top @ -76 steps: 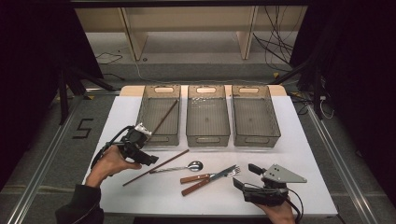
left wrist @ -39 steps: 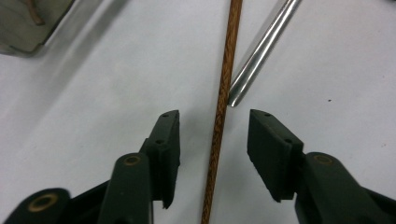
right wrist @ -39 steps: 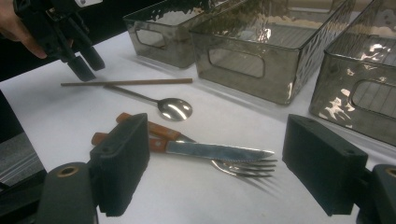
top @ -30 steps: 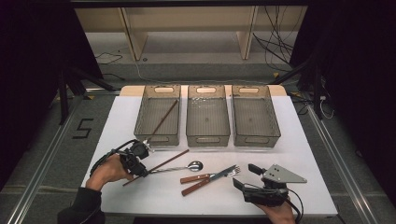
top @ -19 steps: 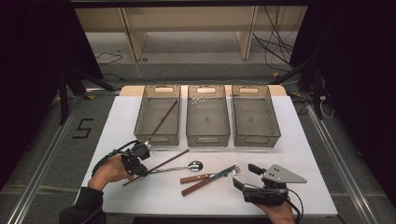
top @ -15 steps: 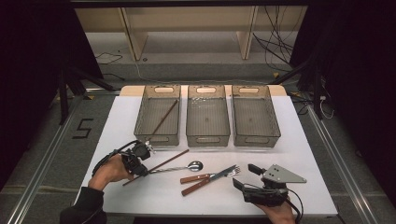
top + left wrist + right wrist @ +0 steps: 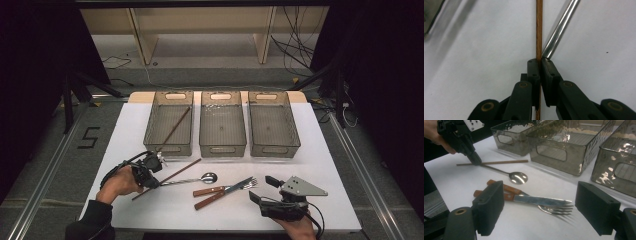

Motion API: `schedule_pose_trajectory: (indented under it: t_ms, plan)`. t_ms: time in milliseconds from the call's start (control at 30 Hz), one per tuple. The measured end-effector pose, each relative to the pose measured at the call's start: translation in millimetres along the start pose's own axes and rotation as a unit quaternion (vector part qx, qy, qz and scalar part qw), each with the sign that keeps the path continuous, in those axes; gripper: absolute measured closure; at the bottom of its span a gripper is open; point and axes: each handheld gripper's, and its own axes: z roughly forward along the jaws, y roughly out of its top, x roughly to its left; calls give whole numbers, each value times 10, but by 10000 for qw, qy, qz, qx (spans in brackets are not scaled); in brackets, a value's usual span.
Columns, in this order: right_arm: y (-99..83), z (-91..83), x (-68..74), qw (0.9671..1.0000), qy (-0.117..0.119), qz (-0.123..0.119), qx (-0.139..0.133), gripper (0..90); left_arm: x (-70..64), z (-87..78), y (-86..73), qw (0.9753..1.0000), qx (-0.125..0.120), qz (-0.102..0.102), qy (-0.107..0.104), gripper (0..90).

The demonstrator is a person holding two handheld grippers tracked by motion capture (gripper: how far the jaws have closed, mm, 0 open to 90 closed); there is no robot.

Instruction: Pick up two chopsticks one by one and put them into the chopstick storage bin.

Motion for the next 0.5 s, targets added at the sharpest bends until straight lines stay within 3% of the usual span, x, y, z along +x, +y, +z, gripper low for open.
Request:
schedule_pose_trajectory:
  t_ms: [200, 500]
  plan:
    - [0, -1, -2, 10000, 2, 2, 0, 240, 1, -48, -14, 10000, -47, 52, -6, 849]
    - [0, 0, 0, 10000, 11, 4, -4, 240, -11, -285, -53, 9996, -243, 150, -21, 849]
